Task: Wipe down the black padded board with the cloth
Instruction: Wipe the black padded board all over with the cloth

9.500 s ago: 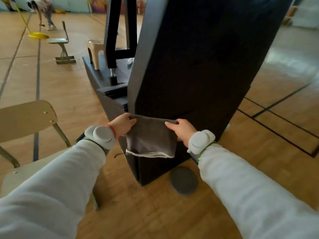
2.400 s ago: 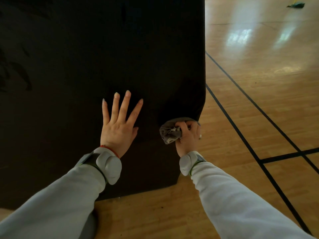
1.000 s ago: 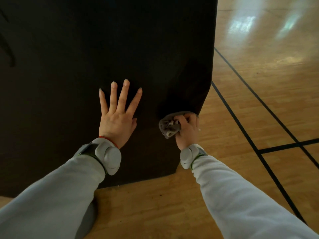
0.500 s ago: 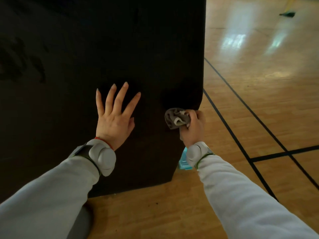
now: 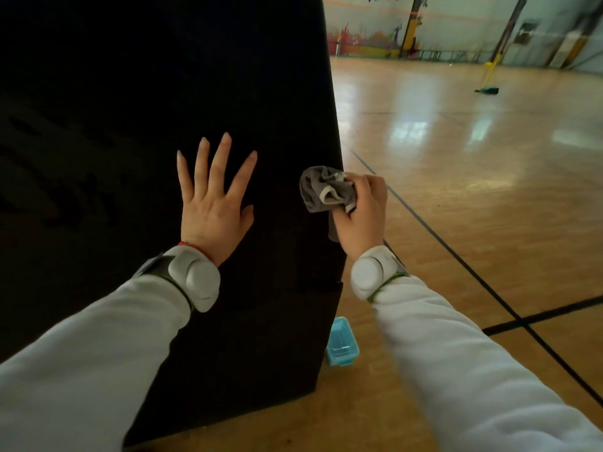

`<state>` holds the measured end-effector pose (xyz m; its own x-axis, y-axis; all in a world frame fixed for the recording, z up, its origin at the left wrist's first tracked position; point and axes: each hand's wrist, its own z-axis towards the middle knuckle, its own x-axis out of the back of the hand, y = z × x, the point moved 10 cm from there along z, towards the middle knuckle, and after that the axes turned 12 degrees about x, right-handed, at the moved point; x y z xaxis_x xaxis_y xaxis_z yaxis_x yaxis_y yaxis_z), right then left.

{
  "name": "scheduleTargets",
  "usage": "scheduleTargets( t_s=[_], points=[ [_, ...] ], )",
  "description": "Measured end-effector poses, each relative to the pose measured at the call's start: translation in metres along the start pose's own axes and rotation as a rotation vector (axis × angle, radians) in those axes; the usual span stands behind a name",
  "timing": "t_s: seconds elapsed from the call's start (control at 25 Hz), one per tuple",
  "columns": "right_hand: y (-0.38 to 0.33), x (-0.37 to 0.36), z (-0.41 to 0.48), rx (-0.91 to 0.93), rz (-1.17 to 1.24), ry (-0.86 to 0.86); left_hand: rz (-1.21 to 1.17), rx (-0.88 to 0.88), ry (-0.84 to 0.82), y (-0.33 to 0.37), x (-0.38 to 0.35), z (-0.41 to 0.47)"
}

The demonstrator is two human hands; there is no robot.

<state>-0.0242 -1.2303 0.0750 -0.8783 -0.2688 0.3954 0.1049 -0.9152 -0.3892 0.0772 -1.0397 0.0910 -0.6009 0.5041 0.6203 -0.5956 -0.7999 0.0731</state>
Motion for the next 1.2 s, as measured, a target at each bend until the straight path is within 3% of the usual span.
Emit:
scheduleTargets(
  t_s=[0.2,0.4,0.64,0.84,1.04,1.2],
  points=[
    [-0.022,-0.001,0.038,0.096,-0.088,-0.037,0.131,0.029,-0.151,-0.012,-0.022,0.008],
    [-0.031,-0.007,0.053,0.168,-0.177,0.030,0.243,0.045,-0.239,-0.018,-0.040,0.009],
    [-0.004,-0.050,0.013,0.144,-0.211,-0.178,0.186,0.052,-0.231,-0.019,-0.042,0.010],
    [0.024,-0.074,-0.036,0.055,-0.217,-0.453,0.184,0.053,-0.247,-0.020,-0.043,0.011],
    [-0.024,-0.006,0.046,0.140,-0.073,0.052,0.197,0.047,-0.239,-0.020,-0.042,0.011],
    [-0.025,-0.032,0.050,0.182,-0.153,-0.047,0.197,0.048,-0.249,-0.021,-0.043,0.010]
  ],
)
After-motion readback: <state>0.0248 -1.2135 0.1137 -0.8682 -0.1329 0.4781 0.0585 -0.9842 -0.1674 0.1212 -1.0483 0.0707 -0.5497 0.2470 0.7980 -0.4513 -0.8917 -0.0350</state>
